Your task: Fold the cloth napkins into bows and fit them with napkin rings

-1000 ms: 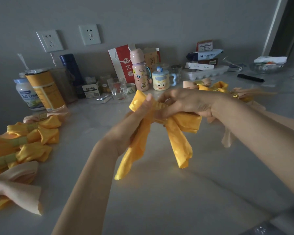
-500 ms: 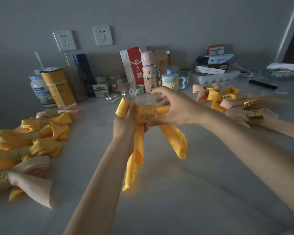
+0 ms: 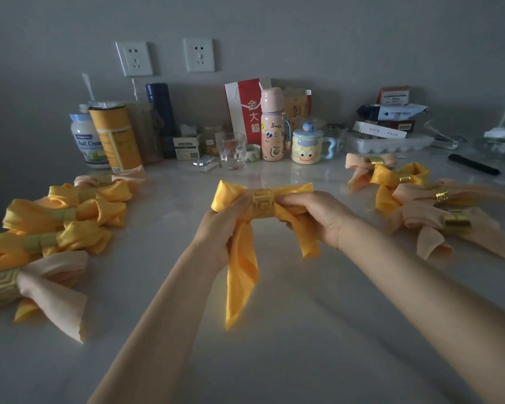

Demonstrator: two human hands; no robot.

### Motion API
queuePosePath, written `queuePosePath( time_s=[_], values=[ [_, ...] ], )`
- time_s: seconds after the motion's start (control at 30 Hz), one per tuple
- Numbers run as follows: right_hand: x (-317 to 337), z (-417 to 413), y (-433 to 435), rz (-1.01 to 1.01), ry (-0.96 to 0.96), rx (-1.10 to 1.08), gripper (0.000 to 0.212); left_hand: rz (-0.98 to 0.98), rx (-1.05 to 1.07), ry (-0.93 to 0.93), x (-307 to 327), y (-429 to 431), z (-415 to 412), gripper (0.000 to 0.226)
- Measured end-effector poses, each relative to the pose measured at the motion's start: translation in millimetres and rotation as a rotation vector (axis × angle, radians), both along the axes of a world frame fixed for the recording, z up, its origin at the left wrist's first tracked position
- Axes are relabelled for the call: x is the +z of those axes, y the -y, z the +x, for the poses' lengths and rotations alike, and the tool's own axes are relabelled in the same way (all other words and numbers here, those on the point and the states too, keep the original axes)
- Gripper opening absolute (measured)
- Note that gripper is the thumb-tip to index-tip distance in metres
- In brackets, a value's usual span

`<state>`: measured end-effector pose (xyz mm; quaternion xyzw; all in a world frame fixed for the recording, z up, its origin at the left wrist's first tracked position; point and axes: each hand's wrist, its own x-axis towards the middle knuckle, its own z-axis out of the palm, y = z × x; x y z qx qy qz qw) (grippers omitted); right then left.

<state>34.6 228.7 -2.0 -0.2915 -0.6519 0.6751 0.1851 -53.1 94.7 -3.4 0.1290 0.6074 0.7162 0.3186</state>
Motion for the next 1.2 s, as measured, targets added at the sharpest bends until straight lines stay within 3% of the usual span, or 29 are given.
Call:
queuePosePath(
  time_s=[0.1, 0.2, 0.4, 0.6, 0.73, 0.83, 0.93, 1.0, 1.03, 1.1, 1.2],
  values=[
    [-6, -4, -3, 0.101, 0.007, -0.079, 0.019, -0.086, 0.045, -0.118, -5, -3, 2, 0.017],
    [-8, -7, -4, 0.035, -0.042, -0.046, 0.015, -0.122, 0.049, -0.236, -6, -2, 0, 0.016],
    [-2, -3, -15, -0.072, -0.105, 0.072, 0.018, -0.14, 0.006, -0.265, -3, 1, -5, 0.018],
    [1, 3, -26, 0.04, -0.042, 0.13, 0.029, -0.163, 0.003, -0.296, -6, -3, -5, 0.018],
    [-7, -5, -29, 0.081, -0.046, 0.098, 0.048, -0.193, 0.089, -0.158, -13, -12, -12, 0.027],
    [-17, -21, -39, 0.264, 0.025, 0.01, 0.073, -0.176, 0.098, 0.134, -18, -29, -23, 0.039],
    [-28, -37, -46, 0.526, 0.115, -0.078, 0.078, -0.13, 0.158, 0.184, -23, -47, -30, 0.039],
    [-39, -46, -50, 0.663, 0.127, -0.141, 0.078, -0.136, 0.214, 0.021, -29, -59, -33, 0.042],
    [-45, -50, -52, 0.699, 0.122, -0.191, 0.077, -0.172, 0.209, -0.148, -32, -64, -35, 0.055],
    [-53, -52, -60, 0.746, 0.165, -0.305, 0.074, -0.334, 0.086, -0.51, -42, -73, -35, 0.083],
    [-58, -49, -71, 0.798, 0.291, -0.338, 0.072, -0.561, -0.04, -0.773, -55, -74, -30, 0.089]
  ],
)
